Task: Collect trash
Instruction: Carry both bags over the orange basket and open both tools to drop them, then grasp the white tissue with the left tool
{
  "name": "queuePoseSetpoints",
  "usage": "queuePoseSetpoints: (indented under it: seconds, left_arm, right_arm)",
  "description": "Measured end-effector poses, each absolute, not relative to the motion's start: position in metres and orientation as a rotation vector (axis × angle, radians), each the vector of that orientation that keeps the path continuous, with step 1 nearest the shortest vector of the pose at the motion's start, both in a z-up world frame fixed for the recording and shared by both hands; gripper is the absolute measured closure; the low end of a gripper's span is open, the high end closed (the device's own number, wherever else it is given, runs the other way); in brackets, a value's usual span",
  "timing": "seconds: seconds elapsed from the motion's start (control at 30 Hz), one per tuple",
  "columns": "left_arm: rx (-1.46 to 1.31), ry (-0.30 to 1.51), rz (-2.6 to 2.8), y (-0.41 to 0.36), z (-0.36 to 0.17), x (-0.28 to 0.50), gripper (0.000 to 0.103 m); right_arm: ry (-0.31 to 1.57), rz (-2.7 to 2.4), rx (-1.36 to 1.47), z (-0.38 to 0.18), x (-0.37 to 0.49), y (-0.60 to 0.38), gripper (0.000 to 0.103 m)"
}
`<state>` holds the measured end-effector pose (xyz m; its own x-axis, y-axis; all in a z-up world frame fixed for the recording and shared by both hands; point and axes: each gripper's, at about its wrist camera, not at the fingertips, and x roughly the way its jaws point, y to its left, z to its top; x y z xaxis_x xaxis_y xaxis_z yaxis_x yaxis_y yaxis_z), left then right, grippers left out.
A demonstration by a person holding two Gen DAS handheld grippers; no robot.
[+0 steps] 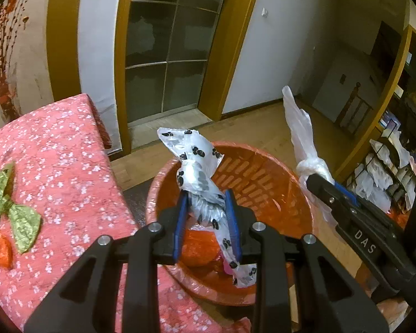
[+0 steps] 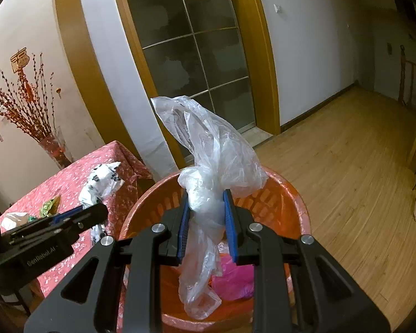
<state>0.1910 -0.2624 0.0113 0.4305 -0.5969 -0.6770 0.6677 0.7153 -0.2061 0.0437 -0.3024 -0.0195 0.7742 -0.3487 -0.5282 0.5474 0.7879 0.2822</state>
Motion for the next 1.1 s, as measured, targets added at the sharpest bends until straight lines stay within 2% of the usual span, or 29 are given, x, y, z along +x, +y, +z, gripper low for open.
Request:
queuePoseSetpoints:
  seconds: [0.13,0.23,0.3,0.37,0.5,0.63,0.83,1.1]
  left_arm:
    - [0.108,0.811,-0.797,-0.269,0.005,0.192,0.075]
    - [0.115,0.819,-0.798,-0.273,0.0,0.194,0.069]
    - [0.121,0.823,-0.794,-0.274,-0.003,0.196,0.059]
    - [0.125,0.825,-0.782,-0.272,-0.007,0.197,0.051]
    - [0.126,0.84,-0.753,-0.266,-0.013,0.202,0.047]
    - [0.133,0.838,-0.71,-0.253,-0.016,0.205,0.036]
    - [0.148,0.818,-0.626,-0.224,-0.017,0.209,0.023]
    - [0.133,0.785,-0.523,-0.176,-0.011,0.218,0.018]
  right_arm:
    - [0.474,-0.498,0.453,-0.022,0.045,-0.303,0.08]
    - [0.473,-0.491,0.46,-0.024,0.045,-0.305,0.079]
    - [0.47,-0.494,0.466,-0.026,0.044,-0.306,0.071]
    - [0.469,-0.497,0.469,-0.028,0.043,-0.307,0.058]
    - [0.475,-0.503,0.468,-0.03,0.041,-0.309,0.05]
    - [0.475,-0.516,0.457,-0.03,0.039,-0.308,0.038]
    - [0.489,-0.508,0.433,-0.031,0.043,-0.301,0.031]
    - [0.51,-0.467,0.396,-0.029,0.054,-0.28,0.023]
